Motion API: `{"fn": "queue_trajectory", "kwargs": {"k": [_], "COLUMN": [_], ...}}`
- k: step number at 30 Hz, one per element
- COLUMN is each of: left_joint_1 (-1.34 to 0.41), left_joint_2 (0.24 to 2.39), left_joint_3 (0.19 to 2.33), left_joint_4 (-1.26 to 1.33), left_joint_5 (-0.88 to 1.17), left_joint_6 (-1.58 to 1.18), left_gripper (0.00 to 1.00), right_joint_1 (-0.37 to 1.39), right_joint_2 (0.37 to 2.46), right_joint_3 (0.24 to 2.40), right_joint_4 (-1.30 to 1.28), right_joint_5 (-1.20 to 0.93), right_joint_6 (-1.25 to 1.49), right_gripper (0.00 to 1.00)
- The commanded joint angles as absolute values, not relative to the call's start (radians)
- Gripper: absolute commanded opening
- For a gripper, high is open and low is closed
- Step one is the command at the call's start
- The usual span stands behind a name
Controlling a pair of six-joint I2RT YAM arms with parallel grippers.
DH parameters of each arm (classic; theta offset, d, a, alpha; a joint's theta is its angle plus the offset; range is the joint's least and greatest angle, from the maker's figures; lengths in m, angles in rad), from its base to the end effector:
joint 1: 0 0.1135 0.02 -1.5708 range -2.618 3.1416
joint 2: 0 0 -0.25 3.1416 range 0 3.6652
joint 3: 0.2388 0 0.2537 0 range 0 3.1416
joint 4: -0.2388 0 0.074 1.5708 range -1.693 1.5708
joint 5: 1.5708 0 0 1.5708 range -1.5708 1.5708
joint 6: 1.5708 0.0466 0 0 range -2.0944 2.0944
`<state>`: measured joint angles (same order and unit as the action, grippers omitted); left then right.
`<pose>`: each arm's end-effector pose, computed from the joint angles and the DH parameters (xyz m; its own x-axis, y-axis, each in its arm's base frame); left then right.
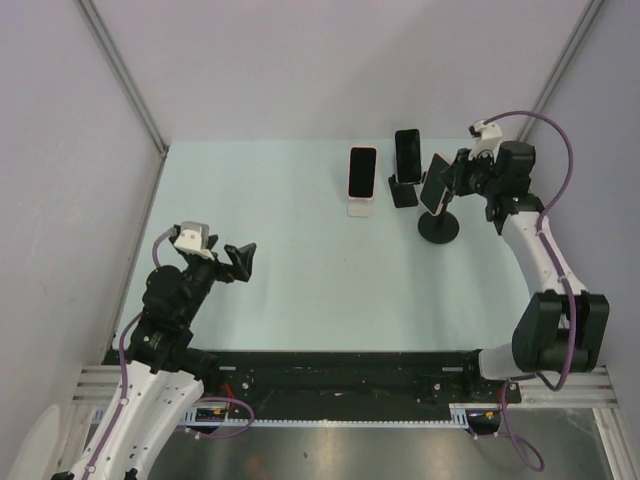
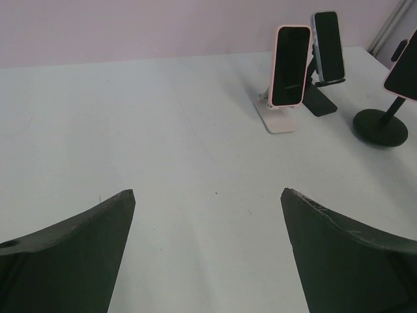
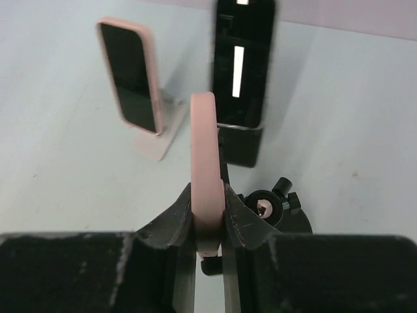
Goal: Remove the phone from the phone stand
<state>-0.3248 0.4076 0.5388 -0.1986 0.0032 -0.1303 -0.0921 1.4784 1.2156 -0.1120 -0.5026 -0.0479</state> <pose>0.1396 -0.0472 0.2962 -0.1051 -0.1017 -0.9892 0.3111 0.9415 -0.1298 0.3580 -0.0105 0.3143 -0.3466 -0.0101 -0.9380 -0.3828 0.9144 0.1316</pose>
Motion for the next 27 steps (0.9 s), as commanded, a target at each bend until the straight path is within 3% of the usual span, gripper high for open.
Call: {"fn": "queue_trajectory", "kwargs": {"k": [1,8,15,23,27], "left_joint_1": [-0.321,-0.321,-0.321,-0.322,-0.321], "left_joint_2": [0.390,0.396,0.416,0.429,0.446], "left_joint_3": [0.577,0.580,0.592,0.586,0.583], "left_joint_4": [-0.184,-0.183,-0.181,-0.172,-0.164], "left_joint_5": [0.038,0.041,0.084,0.087,0.098], "left_joint_6": [-0.112,-0.115,-0.117,-0.107,-0.109], "left_gripper": [1.00,1.00,1.00,1.00,1.00], "right_joint_1": [0.111,0.516,0.794,0.923,0.946], "right_joint_2": [1.261,1.206,1.273,1.357,1.351], "right_joint_3": [1.178,1.112,1.080,1.059,1.002], "right_joint_4": [0.032,0.089,0.241,0.354,0.402], "right_joint_5": [-0.390,-0.097,0.081,0.346,0.379], "right_joint_6": [-0.047,-0.054,0.017,0.101,0.146], "right_gripper": [0.00,0.00,0.00,0.00,0.00]}}
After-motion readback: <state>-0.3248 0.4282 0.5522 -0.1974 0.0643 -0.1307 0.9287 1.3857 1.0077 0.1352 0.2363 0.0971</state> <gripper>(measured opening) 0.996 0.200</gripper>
